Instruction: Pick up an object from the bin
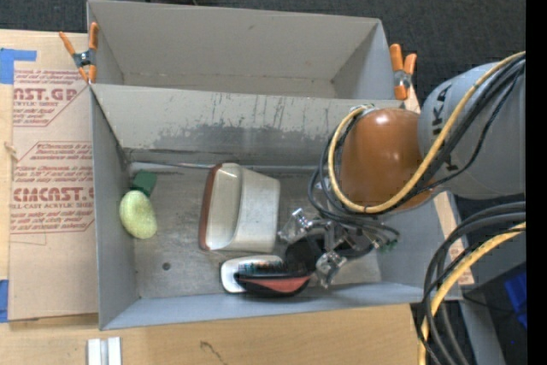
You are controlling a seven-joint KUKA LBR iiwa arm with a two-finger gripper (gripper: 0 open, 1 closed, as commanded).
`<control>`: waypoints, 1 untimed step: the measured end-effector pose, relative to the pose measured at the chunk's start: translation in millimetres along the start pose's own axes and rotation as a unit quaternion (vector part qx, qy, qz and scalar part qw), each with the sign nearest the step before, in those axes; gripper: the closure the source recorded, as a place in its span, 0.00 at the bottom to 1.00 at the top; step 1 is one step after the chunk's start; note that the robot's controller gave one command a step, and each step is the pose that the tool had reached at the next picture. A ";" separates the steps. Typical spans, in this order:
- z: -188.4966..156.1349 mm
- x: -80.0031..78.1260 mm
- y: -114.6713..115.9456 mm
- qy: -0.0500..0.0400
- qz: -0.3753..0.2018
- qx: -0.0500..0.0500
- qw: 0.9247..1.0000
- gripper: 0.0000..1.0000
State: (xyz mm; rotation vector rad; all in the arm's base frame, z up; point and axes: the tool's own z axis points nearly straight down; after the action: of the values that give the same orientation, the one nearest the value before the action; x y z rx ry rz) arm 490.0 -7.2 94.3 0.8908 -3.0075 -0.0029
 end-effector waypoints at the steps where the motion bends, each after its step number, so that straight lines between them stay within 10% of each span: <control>1: -21.0 0.6 0.5 0.001 0.000 -0.001 1.000 1.00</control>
Offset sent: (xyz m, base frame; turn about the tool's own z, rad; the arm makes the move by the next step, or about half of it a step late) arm 0.0000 0.0000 0.0030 0.0000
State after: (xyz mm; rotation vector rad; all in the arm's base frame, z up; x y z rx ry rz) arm 489.3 -7.1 115.3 0.8885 -3.0052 -0.0048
